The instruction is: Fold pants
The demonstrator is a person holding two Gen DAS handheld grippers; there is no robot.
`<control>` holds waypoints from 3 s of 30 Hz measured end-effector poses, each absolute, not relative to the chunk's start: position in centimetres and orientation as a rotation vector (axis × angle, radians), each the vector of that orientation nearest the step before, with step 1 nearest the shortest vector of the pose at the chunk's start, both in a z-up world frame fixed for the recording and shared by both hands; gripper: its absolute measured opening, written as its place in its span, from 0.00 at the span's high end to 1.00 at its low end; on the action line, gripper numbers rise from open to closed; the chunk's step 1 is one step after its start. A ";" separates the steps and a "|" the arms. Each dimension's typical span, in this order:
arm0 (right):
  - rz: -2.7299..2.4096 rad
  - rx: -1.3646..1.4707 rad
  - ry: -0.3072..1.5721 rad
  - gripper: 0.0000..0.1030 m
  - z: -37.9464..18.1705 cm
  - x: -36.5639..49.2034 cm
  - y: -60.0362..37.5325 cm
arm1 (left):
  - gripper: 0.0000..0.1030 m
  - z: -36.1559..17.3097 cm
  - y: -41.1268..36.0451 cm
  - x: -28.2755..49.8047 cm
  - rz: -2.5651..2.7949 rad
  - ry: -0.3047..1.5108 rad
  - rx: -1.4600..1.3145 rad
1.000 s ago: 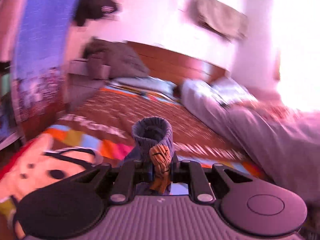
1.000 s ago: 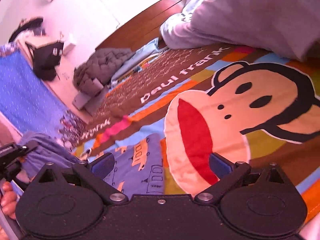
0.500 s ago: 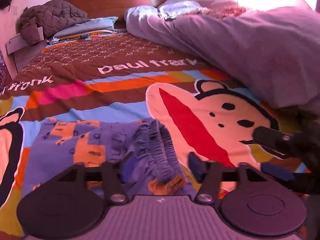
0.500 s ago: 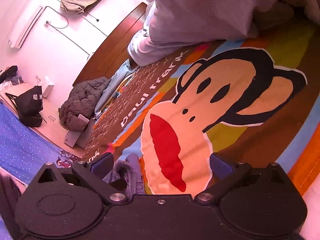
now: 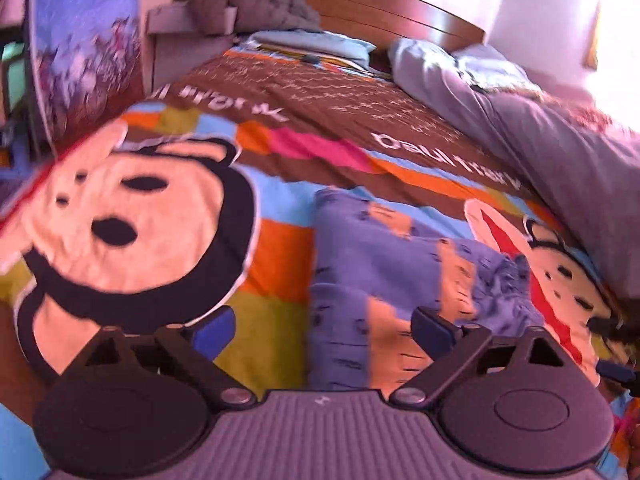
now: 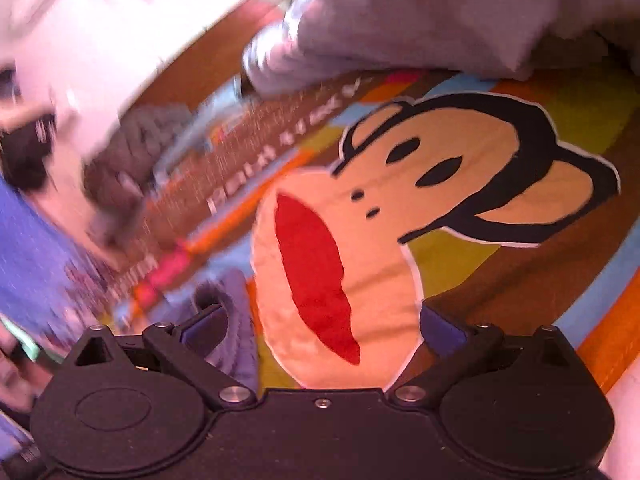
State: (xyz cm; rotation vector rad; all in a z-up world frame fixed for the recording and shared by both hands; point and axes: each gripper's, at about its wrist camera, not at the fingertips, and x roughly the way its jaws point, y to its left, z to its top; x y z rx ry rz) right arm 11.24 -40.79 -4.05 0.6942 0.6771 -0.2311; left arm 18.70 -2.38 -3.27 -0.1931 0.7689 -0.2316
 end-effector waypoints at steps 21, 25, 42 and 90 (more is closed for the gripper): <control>-0.136 0.096 0.883 0.01 -2.8 18.8 -32.8 | 0.63 -5.5 -2.7 20.3 -0.374 0.889 -0.163; -0.163 0.060 0.770 0.01 0.5 18.8 -30.4 | 0.63 -5.7 -1.8 20.6 -0.390 0.915 -0.226; 0.385 -0.350 0.869 0.03 -4.6 36.4 -16.7 | 0.61 -5.6 -1.6 20.4 -0.429 0.943 -0.223; -0.127 0.474 0.761 0.01 -2.3 17.5 -35.1 | 0.01 -5.8 -0.2 22.0 -0.374 0.857 -0.255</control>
